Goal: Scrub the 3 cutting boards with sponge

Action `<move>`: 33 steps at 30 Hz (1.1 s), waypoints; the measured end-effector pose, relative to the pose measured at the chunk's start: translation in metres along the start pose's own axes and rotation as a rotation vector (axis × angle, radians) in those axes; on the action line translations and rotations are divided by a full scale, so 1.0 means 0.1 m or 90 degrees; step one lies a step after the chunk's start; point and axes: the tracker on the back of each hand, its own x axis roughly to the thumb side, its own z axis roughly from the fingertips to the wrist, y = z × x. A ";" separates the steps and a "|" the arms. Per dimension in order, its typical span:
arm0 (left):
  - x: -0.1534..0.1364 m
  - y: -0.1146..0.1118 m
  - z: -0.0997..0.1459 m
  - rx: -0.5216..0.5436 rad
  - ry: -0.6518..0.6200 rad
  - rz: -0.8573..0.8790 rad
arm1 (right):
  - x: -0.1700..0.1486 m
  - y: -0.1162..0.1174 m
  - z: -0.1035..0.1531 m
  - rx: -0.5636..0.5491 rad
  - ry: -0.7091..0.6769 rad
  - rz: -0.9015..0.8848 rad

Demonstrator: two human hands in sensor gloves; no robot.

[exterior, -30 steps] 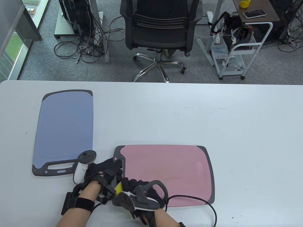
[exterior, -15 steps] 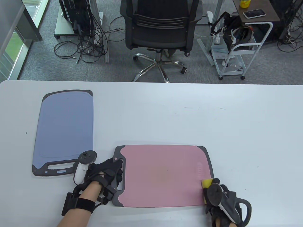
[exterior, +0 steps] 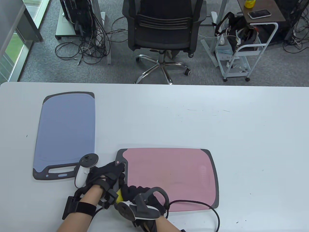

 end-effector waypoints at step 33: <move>0.03 -0.01 -0.01 0.013 -0.006 -0.025 | -0.32 0.09 0.32 -0.006 0.085 -0.025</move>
